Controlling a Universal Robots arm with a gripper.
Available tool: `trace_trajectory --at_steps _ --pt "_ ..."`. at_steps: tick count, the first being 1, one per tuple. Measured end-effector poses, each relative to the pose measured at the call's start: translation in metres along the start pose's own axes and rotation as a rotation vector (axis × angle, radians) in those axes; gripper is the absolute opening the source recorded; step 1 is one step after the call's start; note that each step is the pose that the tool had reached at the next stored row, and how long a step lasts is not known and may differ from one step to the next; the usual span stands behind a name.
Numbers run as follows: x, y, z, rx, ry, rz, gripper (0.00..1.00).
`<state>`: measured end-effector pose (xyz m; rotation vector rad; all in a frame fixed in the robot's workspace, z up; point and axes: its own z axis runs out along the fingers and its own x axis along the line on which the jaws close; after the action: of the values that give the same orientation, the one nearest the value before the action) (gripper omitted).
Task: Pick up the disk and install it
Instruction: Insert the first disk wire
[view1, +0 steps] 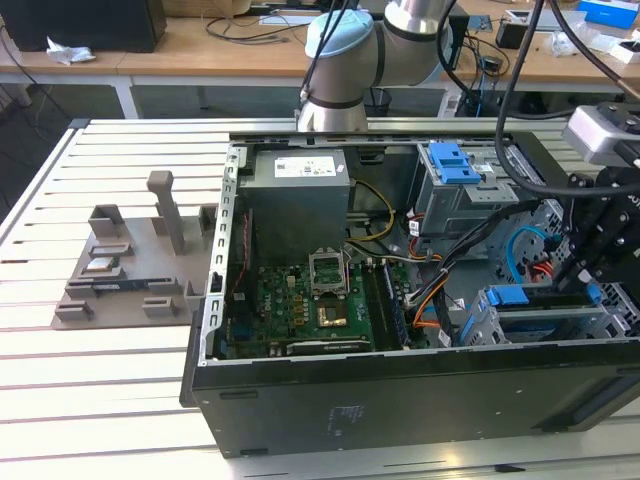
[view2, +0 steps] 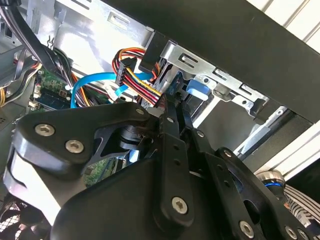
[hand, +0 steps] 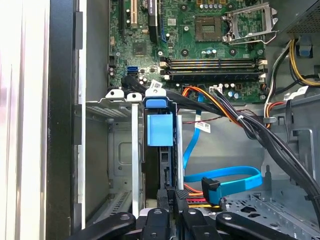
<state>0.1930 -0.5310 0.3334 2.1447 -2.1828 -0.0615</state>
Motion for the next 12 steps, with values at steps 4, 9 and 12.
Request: trace_trajectory --at_steps 4,9,12 --pt "0.0 0.0 0.0006 0.0 -0.0005 0.0 0.24" --pt "-0.0001 0.0018 -0.0203 0.0 -0.0005 0.0 0.24" --pt "-0.0017 0.0032 -0.0368 -0.0001 -0.0004 0.0 0.16"
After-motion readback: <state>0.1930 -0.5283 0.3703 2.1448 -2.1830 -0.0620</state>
